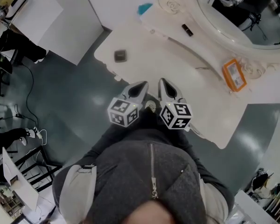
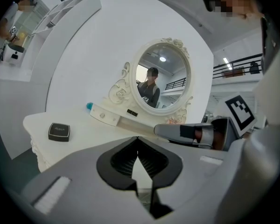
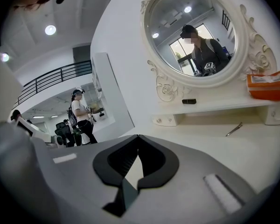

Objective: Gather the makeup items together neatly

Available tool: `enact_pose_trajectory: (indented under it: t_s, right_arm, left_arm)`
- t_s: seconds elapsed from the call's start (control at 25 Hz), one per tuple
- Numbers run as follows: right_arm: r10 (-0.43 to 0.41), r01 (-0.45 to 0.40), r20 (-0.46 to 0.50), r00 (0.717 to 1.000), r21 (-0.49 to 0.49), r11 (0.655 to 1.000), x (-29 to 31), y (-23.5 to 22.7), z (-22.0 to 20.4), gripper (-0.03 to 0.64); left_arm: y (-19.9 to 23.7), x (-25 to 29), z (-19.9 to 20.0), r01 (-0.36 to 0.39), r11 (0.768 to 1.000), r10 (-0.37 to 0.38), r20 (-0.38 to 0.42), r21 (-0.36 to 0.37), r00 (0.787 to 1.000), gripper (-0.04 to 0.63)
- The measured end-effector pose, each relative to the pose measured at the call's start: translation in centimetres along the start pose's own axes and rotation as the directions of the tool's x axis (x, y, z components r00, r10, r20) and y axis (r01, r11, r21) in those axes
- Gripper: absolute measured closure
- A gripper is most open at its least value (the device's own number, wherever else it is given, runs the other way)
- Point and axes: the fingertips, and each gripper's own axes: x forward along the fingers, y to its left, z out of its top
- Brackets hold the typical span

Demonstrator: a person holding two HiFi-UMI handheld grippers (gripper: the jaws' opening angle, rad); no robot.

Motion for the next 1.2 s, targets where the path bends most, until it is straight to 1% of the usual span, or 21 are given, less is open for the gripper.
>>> enact_pose_trajectory:
  t_s: [0.16,0.32,0.6,0.84,1.0,1.12,1.2]
  right_arm:
    - [0.005,-0.005,0.007,1.000,0.017,1.000,1.7,-1.3,1.5,0.614]
    - [0.013,-0.013,0.004,1.000,0.044,0.999,3.5,-2.5,2.4,0.614]
    - [0.035,-0.034,-0.013,0.999,0.071,0.997,5.9,-4.0,3.0,0.614]
    - [0.056,-0.053,-0.039,0.998,0.078,0.996,7.5,-4.6,2.9,0.614]
    - [0.076,-0.072,-0.058,0.995,0.076,0.995,8.3,-4.3,2.6,0.614]
    - [0.090,-0.085,-0.078,0.993,0.070,0.994,9.0,-3.9,2.2,0.614]
    - [0.101,-0.096,-0.089,0.991,0.066,0.993,9.4,-3.4,2.0,0.614]
  left_arm:
    - [0.7,2.4,1.6,0.002,1.000,-0.002,-0.002,0.019,1.000,0.586]
    - [1.5,4.0,2.5,-0.013,1.000,0.013,-0.008,0.029,1.000,0.586]
    - [3.6,5.4,3.3,-0.081,0.996,0.081,-0.007,0.037,0.997,0.586]
    - [5.2,6.0,3.9,-0.142,0.989,0.142,0.015,0.029,0.990,0.586]
    - [6.7,5.7,4.0,-0.208,0.978,0.208,0.025,0.012,0.978,0.586]
    - [8.2,5.1,4.4,-0.275,0.961,0.274,0.035,0.023,0.961,0.580]
    - [9.2,4.4,4.7,-0.319,0.947,0.318,0.045,0.031,0.947,0.528]
